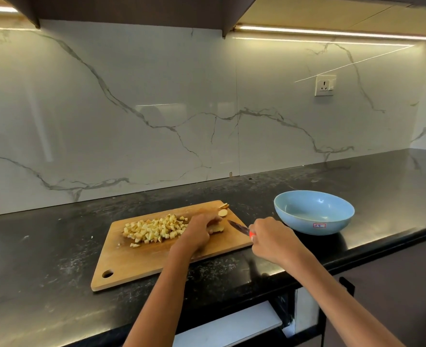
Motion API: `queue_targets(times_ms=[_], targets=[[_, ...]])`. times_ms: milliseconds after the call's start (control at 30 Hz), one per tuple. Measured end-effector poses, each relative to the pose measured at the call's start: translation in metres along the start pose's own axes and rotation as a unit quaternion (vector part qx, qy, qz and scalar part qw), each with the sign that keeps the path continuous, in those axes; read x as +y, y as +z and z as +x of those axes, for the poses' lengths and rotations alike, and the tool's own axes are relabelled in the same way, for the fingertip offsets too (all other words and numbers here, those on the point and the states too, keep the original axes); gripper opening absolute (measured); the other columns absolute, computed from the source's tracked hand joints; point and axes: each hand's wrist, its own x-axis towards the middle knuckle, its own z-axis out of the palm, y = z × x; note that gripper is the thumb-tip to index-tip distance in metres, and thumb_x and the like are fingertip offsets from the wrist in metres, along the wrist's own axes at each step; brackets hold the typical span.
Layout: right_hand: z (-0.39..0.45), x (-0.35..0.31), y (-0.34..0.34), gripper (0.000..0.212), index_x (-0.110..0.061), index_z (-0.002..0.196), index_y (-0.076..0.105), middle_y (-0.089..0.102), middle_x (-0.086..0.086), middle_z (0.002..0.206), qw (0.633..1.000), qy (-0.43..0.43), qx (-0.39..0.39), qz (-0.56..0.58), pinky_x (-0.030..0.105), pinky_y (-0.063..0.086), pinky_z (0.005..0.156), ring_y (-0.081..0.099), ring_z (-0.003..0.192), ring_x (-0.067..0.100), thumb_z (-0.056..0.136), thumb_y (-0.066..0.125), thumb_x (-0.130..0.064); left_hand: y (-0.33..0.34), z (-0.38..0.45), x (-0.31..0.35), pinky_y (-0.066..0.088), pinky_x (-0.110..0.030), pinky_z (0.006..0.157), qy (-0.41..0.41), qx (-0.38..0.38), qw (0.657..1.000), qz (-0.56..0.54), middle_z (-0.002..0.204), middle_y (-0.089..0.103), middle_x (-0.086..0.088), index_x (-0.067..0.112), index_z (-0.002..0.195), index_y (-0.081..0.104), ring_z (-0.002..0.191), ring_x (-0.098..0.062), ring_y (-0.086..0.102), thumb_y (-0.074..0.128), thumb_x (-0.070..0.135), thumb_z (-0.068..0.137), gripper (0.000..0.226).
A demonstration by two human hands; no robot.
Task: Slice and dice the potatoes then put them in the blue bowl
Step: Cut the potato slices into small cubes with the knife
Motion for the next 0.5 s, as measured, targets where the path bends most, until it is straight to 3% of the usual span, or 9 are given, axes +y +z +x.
queue_targets(times_ms=[100,233,367,500], targets=[[0.002,-0.002,0.006,0.018,-0.009,0.105,0.060,0.050,0.001,0.082,1.000,0.007,-0.003,0.003,0.020,0.032,0.050,0.048,0.067,0.015,0.091,0.050,-0.014,0.001,-0.002,0.000,0.039,-0.021,0.096,0.010,0.009,1.000,-0.010,0.123,0.059,-0.003,0.015,0.125,0.056,0.110,-0.012,0.052,0.057,0.009,0.090,0.036],[0.003,-0.004,0.015,0.019,-0.011,0.108,0.060,0.058,0.003,0.090,1.000,0.014,-0.017,0.008,0.025,0.046,0.068,0.058,0.081,0.015,0.093,0.051,-0.019,0.001,-0.004,-0.001,0.043,-0.019,0.088,0.003,0.013,1.000,-0.026,0.116,0.061,-0.003,0.014,0.125,0.055,0.096,-0.007,0.052,0.065,0.015,0.085,0.042],[0.005,-0.007,0.019,0.017,-0.011,0.107,0.060,0.063,0.006,0.099,1.000,0.015,-0.021,0.013,0.025,0.046,0.071,0.062,0.087,0.017,0.094,0.051,-0.019,-0.002,-0.002,-0.004,0.044,-0.019,0.088,-0.015,0.023,0.999,-0.045,0.117,0.061,-0.005,0.013,0.128,0.053,0.097,-0.008,0.053,0.065,0.009,0.084,0.045],[0.004,-0.016,0.025,0.017,-0.013,0.108,0.057,0.051,0.001,0.087,1.000,-0.010,-0.018,-0.004,0.024,0.039,0.067,0.050,0.076,0.013,0.095,0.050,-0.018,-0.002,-0.004,-0.004,0.045,-0.023,0.092,-0.012,0.026,0.999,-0.034,0.116,0.063,-0.004,0.014,0.120,0.060,0.102,-0.012,0.056,0.065,0.010,0.084,0.037]])
